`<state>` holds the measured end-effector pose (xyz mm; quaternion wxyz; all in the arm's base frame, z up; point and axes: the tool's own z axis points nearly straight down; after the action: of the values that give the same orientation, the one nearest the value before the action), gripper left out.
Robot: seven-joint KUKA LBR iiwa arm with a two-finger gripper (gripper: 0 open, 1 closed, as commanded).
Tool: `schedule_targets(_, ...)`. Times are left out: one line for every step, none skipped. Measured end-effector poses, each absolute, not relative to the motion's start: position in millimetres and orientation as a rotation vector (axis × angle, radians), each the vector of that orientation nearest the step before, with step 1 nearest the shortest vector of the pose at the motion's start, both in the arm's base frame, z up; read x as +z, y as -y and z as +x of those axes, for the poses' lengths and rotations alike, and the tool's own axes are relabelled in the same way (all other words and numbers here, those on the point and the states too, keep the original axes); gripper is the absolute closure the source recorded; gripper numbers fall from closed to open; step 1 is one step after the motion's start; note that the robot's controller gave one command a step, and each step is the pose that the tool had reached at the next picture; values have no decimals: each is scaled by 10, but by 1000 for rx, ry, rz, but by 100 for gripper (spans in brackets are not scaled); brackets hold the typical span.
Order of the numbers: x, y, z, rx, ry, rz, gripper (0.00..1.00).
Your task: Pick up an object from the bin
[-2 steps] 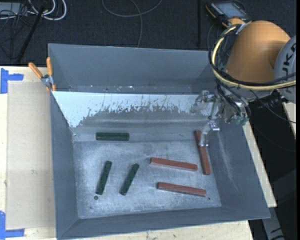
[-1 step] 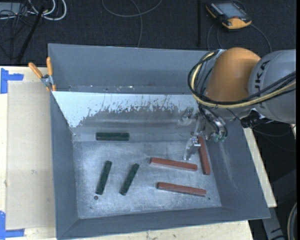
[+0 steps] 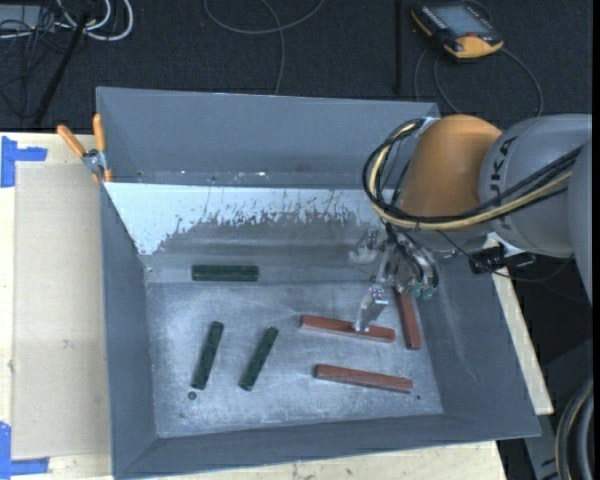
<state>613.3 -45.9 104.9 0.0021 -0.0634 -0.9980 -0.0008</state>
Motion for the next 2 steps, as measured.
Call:
schedule_targets(1346,313,6108,-2,3128,-315,0)
schedule_targets(728,341,5897,1,3130,-290,0)
